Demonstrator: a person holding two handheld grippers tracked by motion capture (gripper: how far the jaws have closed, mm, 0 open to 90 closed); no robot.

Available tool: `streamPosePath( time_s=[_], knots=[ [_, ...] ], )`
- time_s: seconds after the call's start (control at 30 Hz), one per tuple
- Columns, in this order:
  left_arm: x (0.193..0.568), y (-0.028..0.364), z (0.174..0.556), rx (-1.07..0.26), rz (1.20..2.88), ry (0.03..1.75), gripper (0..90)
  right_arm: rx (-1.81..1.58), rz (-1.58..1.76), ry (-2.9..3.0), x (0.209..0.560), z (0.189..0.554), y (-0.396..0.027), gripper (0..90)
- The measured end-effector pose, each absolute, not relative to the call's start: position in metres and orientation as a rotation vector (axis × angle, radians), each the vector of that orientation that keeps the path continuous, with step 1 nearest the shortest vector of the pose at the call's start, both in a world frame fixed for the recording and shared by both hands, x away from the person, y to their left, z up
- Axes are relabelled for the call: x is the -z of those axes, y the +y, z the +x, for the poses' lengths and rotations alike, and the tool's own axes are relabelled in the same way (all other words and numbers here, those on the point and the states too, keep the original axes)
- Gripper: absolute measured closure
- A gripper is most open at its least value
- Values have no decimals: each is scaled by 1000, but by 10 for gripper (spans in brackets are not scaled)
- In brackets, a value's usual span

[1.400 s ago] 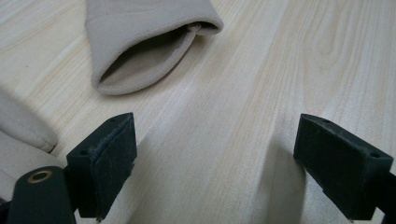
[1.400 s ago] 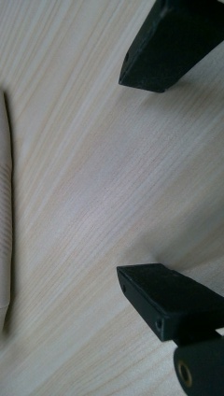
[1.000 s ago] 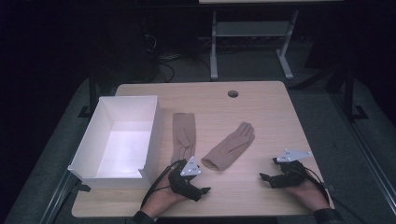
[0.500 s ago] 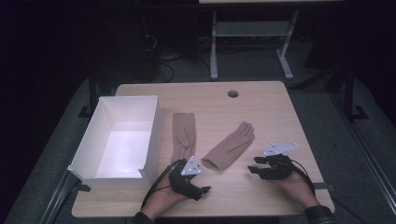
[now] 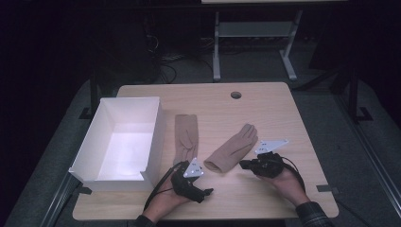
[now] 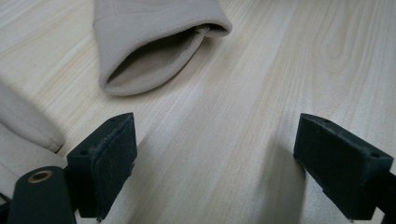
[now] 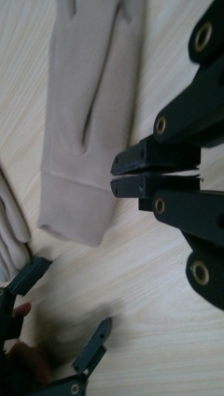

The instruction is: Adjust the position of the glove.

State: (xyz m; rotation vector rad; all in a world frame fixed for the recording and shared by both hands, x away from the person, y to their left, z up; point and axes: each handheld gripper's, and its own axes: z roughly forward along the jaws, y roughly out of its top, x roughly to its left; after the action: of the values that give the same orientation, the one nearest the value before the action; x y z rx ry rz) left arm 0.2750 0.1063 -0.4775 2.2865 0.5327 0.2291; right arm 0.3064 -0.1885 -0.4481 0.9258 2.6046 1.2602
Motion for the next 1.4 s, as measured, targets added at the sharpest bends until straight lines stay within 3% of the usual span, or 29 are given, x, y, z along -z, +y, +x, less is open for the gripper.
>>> streamPosePath(
  time_s=[0.73, 0.93, 1.4],
  knots=[
    [477, 106, 276, -227, 2292, 527, 127, -1272, 843, 2642, 456, 322, -143, 900],
    [477, 106, 276, -219, 2291, 531, 127, -1201, 838, 2687, 471, 331, -128, 900],
    [478, 106, 276, -218, 2287, 534, 127, -1163, 797, 2711, 470, 325, -135, 900]
  ],
)
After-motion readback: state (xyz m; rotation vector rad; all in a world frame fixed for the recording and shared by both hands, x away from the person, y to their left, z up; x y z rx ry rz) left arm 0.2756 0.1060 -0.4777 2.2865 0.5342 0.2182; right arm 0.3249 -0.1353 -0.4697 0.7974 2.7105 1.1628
